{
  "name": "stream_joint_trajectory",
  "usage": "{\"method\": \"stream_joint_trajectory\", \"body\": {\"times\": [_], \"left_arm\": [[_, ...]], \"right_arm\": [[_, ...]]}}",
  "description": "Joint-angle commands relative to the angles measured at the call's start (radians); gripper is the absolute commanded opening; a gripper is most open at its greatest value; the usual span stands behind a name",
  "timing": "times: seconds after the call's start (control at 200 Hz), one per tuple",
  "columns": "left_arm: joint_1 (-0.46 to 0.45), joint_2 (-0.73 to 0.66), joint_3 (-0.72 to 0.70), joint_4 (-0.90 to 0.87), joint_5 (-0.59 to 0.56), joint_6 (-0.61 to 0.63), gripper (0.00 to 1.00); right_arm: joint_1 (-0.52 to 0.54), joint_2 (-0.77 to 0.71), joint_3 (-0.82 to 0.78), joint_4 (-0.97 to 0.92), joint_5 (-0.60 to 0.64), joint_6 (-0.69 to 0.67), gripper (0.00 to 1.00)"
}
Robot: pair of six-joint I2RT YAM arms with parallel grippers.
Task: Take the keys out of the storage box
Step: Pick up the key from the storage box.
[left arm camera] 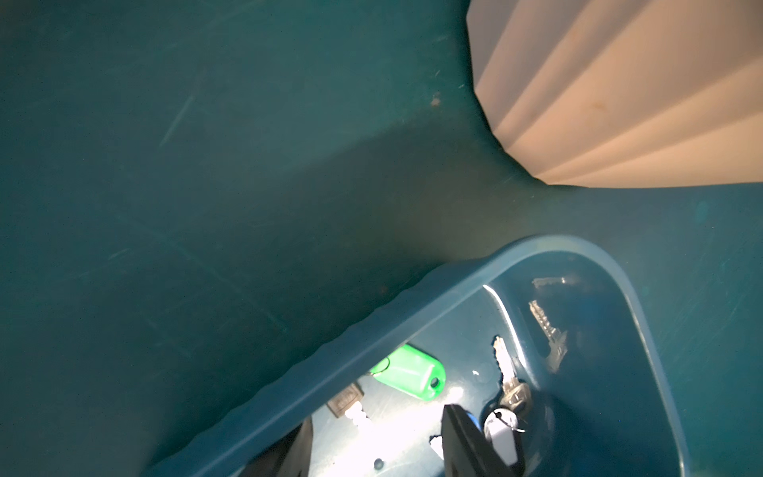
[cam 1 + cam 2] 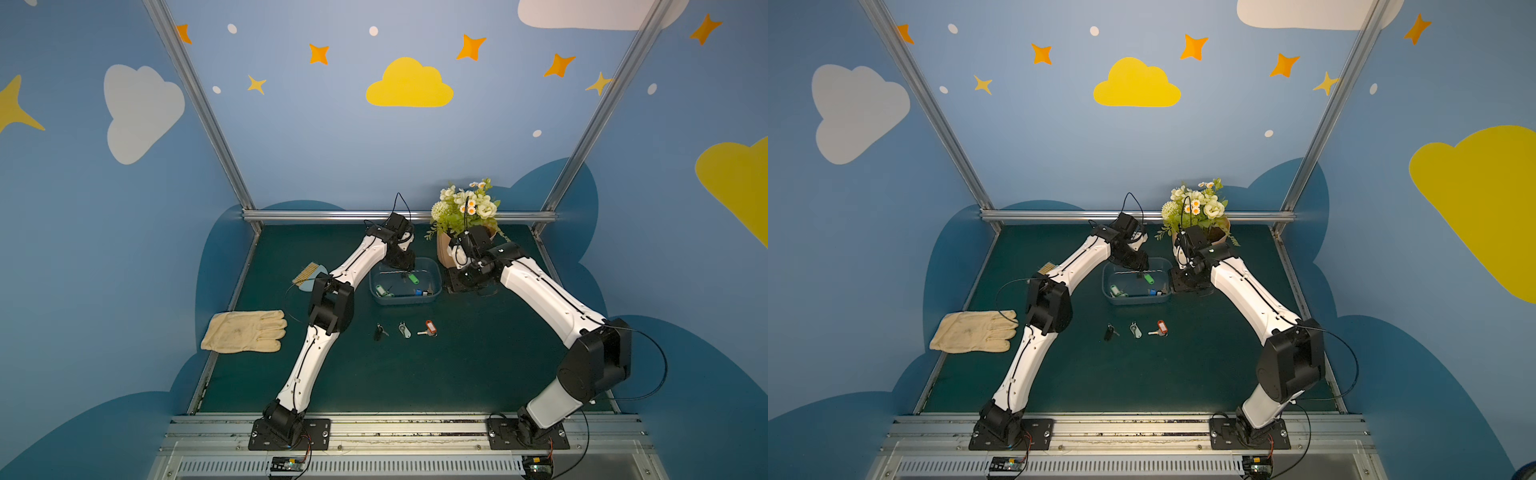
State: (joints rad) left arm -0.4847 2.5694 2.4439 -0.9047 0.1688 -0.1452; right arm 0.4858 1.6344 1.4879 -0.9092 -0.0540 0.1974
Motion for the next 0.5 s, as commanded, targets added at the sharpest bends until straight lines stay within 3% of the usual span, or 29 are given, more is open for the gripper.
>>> {"method": "stream_joint_trajectory", "body": {"times": [0.0,0.496], "left_arm": [[-0.009,0.027,0.008,0.013,0.013,0.016,0.56],[-0.046,-0.006,-0.143,0.100,-0.146,0.047,0.52]], "right_arm": [[-0.002,0.002,0.019,-0.033,-0.012,-0.014,0.62],[-0.001,0.010,0.008,-0.031,-0.027,-0.020,0.62]]}}
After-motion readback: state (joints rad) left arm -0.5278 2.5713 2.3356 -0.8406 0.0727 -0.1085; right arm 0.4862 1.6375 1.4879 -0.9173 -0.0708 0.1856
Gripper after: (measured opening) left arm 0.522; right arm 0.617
